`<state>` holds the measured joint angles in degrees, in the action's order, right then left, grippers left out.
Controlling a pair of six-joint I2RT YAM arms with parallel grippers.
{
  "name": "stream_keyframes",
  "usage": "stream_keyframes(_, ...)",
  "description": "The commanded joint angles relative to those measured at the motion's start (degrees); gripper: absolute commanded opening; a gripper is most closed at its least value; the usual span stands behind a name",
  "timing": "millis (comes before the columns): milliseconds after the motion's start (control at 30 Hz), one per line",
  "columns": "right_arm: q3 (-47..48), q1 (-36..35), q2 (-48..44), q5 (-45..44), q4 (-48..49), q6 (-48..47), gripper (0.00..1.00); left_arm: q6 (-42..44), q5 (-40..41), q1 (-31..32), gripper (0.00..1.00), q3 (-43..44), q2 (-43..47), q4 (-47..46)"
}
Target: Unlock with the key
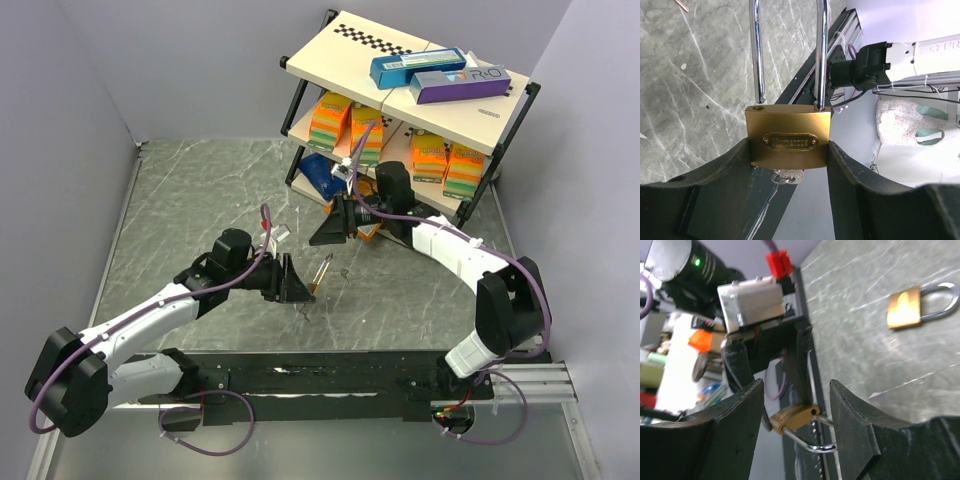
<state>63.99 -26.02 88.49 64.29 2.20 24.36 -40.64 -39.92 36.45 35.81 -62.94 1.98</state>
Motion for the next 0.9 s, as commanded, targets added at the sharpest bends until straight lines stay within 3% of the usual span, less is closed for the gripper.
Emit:
stream_keyframes(0, -0.17, -0.70, -0.68, 6.37, 0.27, -1.68, 0.61, -0.84, -3.32, -0.41, 0.01, 3.04, 2.29, -5.58)
stream_keyframes(333, -8.35, -0.70, -4.46, 5.49, -1.23, -2.56, 0.59, -2.33, -0.86, -1.64, 0.01, 1.10, 4.40, -7.78)
stream_keyframes(633, -8.26, -0.61, -4.99, 3.74, -5.36, -4.67, 0.58, -0.76, 2.21, -1.99, 0.01, 1.36, 5.54, -4.53)
stream_keyframes(867, -9.58, -0.35, -4.55, 4.52, -2.90, -2.83, 0.58, 0.39, 4.50, -1.99, 0.01, 0.93, 6.16, -3.30)
